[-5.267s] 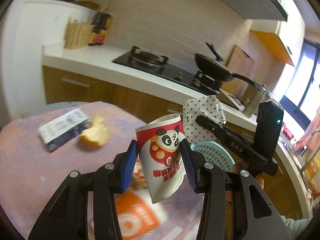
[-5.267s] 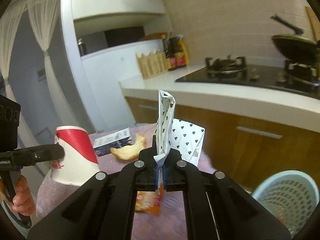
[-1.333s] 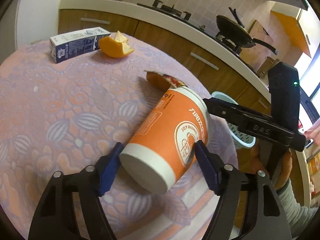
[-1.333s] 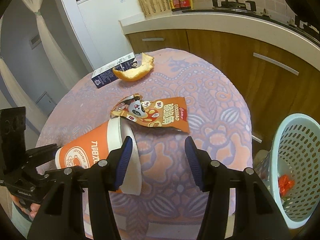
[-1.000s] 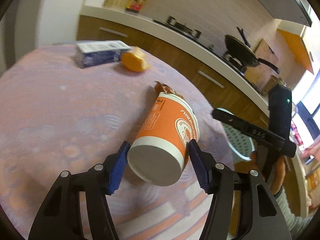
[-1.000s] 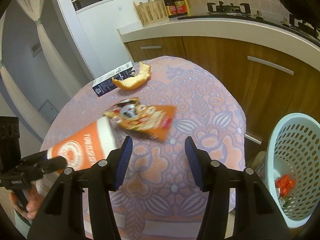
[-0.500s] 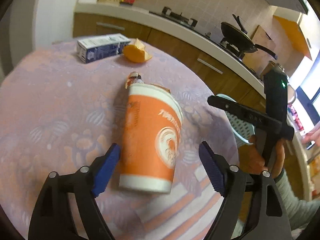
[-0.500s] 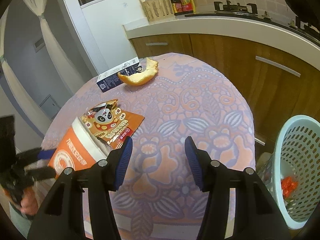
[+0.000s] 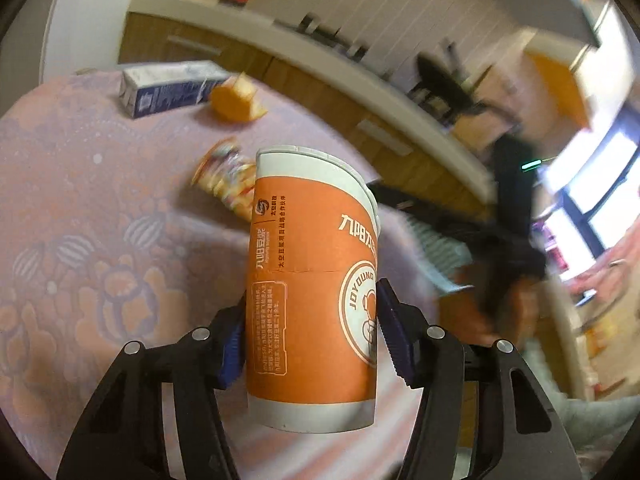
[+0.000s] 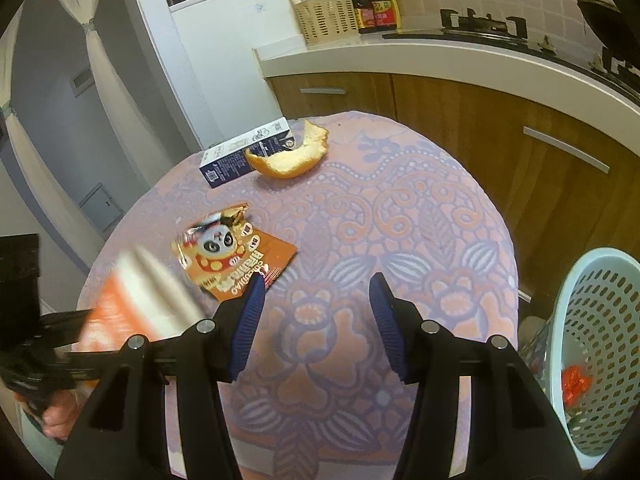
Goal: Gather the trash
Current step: 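Grasp the orange paper cup with the left tool while the right tool grasps the snack bag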
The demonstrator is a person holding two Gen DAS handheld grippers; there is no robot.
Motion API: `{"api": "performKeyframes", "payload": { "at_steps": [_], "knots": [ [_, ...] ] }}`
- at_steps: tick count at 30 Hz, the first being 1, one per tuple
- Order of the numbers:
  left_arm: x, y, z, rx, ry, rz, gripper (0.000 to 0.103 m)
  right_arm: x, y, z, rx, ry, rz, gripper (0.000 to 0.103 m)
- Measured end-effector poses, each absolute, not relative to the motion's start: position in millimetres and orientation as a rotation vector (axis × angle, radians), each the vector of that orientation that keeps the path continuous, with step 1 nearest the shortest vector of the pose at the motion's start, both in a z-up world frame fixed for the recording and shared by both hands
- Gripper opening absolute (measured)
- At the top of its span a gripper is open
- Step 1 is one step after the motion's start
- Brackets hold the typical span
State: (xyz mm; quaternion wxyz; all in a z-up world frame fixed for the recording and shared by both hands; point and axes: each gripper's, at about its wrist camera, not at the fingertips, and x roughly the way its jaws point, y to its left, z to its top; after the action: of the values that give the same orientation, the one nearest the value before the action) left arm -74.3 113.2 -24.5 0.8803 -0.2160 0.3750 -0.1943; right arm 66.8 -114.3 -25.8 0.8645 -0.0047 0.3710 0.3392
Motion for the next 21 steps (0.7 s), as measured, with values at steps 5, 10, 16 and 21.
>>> {"api": "performKeyframes", "payload": {
  "at_steps": [5, 10, 16, 21],
  "knots": [
    [-94, 155, -9, -0.481, 0.679, -0.286, 0.056, 61, -86, -23, -0.042, 0.785, 0.758, 0.051],
    [-86, 182, -24, -0.515, 0.677, -0.160, 0.056, 59, -44, -26, -0.077, 0.809, 0.784, 0.059],
    [-71, 191, -46, -0.541, 0.654, -0.066, 0.056, 85, -23, -47, -0.040, 0.875, 0.688, 0.068],
    [-68, 187, -46, -0.498, 0.661, -0.043, 0.057, 89, -17, -51, -0.070, 0.899, 0.702, 0.066]
  ]
}}
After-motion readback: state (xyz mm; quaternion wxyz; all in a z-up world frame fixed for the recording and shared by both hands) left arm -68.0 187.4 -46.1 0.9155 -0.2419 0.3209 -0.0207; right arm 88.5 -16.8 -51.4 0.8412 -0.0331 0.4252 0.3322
